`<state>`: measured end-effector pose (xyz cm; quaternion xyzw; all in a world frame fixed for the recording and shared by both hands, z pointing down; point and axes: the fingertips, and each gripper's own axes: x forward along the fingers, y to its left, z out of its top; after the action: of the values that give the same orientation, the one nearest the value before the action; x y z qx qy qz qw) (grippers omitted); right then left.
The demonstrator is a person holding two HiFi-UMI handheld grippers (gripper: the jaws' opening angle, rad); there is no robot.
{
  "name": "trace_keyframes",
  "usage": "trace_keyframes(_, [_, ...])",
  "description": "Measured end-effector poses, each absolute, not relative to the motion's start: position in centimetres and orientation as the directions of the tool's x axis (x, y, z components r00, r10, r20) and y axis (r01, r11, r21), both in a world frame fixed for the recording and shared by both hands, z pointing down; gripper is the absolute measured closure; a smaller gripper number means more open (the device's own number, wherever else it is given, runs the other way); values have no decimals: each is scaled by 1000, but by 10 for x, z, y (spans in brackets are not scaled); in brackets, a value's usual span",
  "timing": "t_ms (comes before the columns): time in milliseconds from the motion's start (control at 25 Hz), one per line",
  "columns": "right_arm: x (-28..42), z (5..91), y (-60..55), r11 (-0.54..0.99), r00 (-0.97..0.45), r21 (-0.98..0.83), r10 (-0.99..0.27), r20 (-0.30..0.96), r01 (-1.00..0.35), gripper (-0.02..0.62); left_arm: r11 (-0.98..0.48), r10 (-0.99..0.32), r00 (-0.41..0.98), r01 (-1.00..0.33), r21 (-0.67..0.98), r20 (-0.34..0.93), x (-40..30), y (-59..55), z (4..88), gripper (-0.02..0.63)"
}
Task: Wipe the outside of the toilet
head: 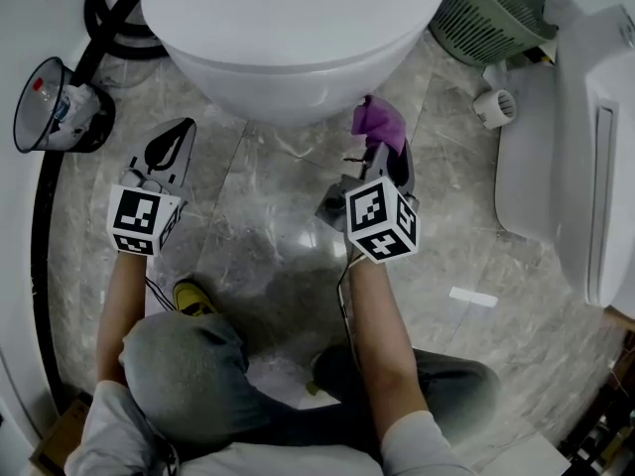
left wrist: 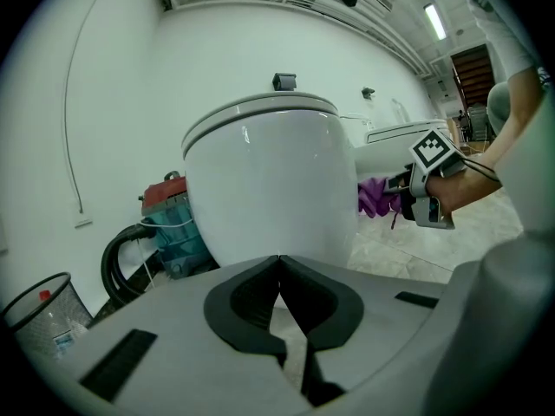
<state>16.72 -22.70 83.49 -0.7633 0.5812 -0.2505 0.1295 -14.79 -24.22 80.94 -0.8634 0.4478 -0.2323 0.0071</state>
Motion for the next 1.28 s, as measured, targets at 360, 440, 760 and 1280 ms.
trace_keyframes(360, [176, 796, -226, -235, 144, -508, -967, 212, -829, 503, -585, -775, 460, -781, -219, 433, -142, -238, 777, 589])
trace_keyframes(440, [176, 777, -224, -222, 131, -504, -969, 209, -835, 503, -591, -768, 462, -777, -215, 443, -139, -233, 760, 589])
trace_keyframes(760, [173, 681, -224, -174, 77, -475, -973, 216, -862, 503, -581, -774, 455, -787, -208, 441, -128, -240, 659, 589])
trace_keyframes(1280, [158, 514, -229, -83, -22, -416, -970, 242, -906, 505, -561, -776, 454, -814, -148, 438, -120, -248, 500, 589])
